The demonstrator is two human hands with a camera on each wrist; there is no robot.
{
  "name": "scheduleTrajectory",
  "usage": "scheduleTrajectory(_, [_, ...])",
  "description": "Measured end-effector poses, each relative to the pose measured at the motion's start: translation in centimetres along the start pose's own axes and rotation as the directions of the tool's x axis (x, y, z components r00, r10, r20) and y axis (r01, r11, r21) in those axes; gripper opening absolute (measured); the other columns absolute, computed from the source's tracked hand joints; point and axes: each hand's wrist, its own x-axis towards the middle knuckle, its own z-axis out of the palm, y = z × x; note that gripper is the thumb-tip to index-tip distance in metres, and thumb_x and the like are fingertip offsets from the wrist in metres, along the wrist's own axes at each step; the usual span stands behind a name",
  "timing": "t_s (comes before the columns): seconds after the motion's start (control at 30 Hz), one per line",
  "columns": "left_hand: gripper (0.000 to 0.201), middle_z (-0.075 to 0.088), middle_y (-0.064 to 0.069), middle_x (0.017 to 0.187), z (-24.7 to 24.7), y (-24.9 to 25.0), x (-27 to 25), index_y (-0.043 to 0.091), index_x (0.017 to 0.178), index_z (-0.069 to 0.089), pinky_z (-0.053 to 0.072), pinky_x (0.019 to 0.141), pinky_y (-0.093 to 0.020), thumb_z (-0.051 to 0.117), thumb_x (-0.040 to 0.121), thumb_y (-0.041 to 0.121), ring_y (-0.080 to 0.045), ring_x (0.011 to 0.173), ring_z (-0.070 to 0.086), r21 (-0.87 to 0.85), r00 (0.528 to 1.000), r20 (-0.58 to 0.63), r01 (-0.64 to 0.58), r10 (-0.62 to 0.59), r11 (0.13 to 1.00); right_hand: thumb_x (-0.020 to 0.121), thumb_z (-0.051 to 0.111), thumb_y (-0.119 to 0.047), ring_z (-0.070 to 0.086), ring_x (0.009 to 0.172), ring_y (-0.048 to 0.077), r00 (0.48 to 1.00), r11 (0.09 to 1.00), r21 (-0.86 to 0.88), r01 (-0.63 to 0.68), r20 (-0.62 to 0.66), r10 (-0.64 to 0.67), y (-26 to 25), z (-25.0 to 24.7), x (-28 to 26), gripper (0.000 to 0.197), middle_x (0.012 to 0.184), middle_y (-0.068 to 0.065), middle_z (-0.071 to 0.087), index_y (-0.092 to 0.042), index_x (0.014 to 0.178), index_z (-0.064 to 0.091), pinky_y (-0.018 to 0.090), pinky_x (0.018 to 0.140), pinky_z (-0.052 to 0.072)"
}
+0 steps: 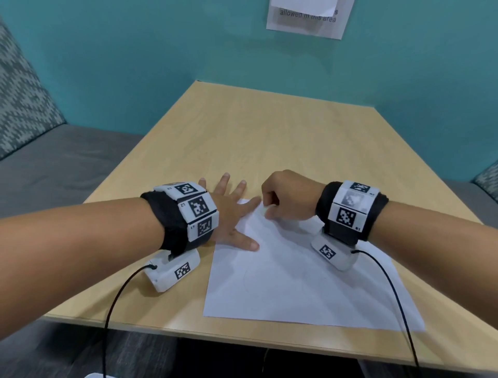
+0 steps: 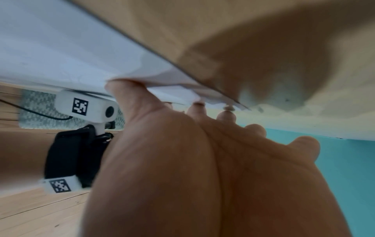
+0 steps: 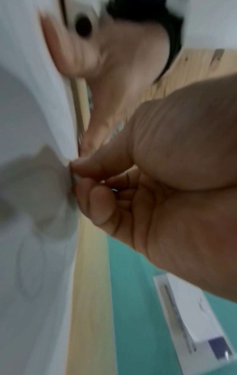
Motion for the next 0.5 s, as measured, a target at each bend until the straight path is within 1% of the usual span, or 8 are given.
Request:
scheduleTrajectory(0.1, [0.097,-0.030,-0.002,0.162,-0.3,0.0,-0.3,0.043,0.157,0.008,-0.005,0.111,-0.074,0.039,0.076,0.088,-0.039,0.145,-0.032,-0.007,1.000,0.019,-0.016,0.016,1.000,0.077,0.070,-0.016,0.055,0.061,0.022,0.986,0.993,0.014,0.113,0.120,-0.114,-2.2,1.2,-1.1,0.013,0.068,0.008,0.064,-0.006,0.072,0.063,0.035,0.059,0.046])
scheduleTrajectory(0.13, [0.097,-0.030,-0.002,0.162,-0.4,0.1,-0.4,0.042,0.157,0.009,-0.004,0.111,-0.073,0.040,0.076,0.088,-0.039,0.145,-0.032,-0.009,1.000,0.021,-0.016,0.016,1.000,0.078,0.070,-0.016,0.056,0.062,0.024,0.983,0.991,0.003,0.131,0.133,-0.130,-2.4,1.4,-1.3,0.014,0.072,0.011,0.067,-0.004,0.073,0.064,0.035,0.060,0.047])
scheduleTrajectory(0.23, [0.108,-0.029,-0.001,0.163,-0.2,0.1,-0.2,0.042,0.155,-0.015,-0.005,0.111,-0.074,0.038,0.074,0.090,-0.038,0.146,-0.030,0.010,1.000,0.012,0.003,-0.003,1.000,0.078,0.068,-0.014,0.056,0.067,0.022,1.000,1.000,-0.018,0.014,0.023,-0.014,0.0,-0.1,-0.2,0.009,0.078,0.008,0.068,-0.007,0.075,0.064,0.033,0.061,0.048])
scheduleTrajectory(0.27, [0.109,-0.029,-0.001,0.163,-0.1,0.1,-0.2,0.042,0.154,-0.018,-0.005,0.111,-0.074,0.038,0.073,0.091,-0.038,0.146,-0.030,0.015,1.000,0.007,0.007,-0.007,1.000,0.078,0.069,-0.014,0.057,0.068,0.021,1.000,1.000,-0.010,-0.002,0.001,0.002,0.4,-0.2,-0.2,0.008,0.078,0.007,0.068,-0.007,0.078,0.066,0.033,0.062,0.049])
scheduleTrajectory(0.33, [0.107,-0.028,-0.002,0.163,-0.1,0.0,-0.2,0.043,0.154,-0.015,-0.004,0.110,-0.074,0.037,0.074,0.091,-0.039,0.146,-0.030,0.021,1.000,0.004,-0.001,0.001,1.000,0.077,0.068,-0.015,0.055,0.064,0.020,0.998,0.999,0.009,0.045,0.044,-0.046,-0.4,0.5,-0.6,0.008,0.073,0.005,0.066,-0.008,0.081,0.068,0.032,0.060,0.048])
scheduleTrajectory(0.4, [0.103,-0.030,-0.002,0.162,-0.3,0.0,-0.2,0.044,0.156,-0.007,-0.004,0.111,-0.074,0.038,0.075,0.089,-0.039,0.145,-0.031,0.015,1.000,0.023,-0.014,0.013,1.000,0.076,0.066,-0.015,0.056,0.060,0.024,0.984,0.990,0.027,0.142,0.106,-0.144,-1.9,1.6,-1.3,0.011,0.068,0.009,0.066,-0.005,0.079,0.068,0.034,0.059,0.049])
scheduleTrajectory(0.43, [0.102,-0.030,-0.002,0.162,-0.3,0.1,-0.2,0.043,0.156,-0.006,-0.004,0.111,-0.074,0.038,0.075,0.089,-0.039,0.145,-0.032,0.014,1.000,0.027,-0.012,0.011,1.000,0.077,0.066,-0.015,0.058,0.062,0.025,0.985,0.990,0.016,0.138,0.102,-0.139,-1.9,1.5,-1.1,0.011,0.069,0.010,0.067,-0.004,0.079,0.068,0.035,0.060,0.049])
scheduleTrajectory(0.5, [0.106,-0.030,-0.001,0.162,-0.2,0.0,-0.1,0.043,0.154,-0.013,-0.004,0.110,-0.074,0.037,0.074,0.090,-0.038,0.146,-0.031,0.019,1.000,0.025,-0.002,0.001,1.000,0.077,0.067,-0.014,0.057,0.065,0.023,0.998,0.999,0.000,0.048,0.047,-0.048,-0.8,0.6,-0.2,0.008,0.070,0.007,0.065,-0.006,0.076,0.065,0.033,0.061,0.048])
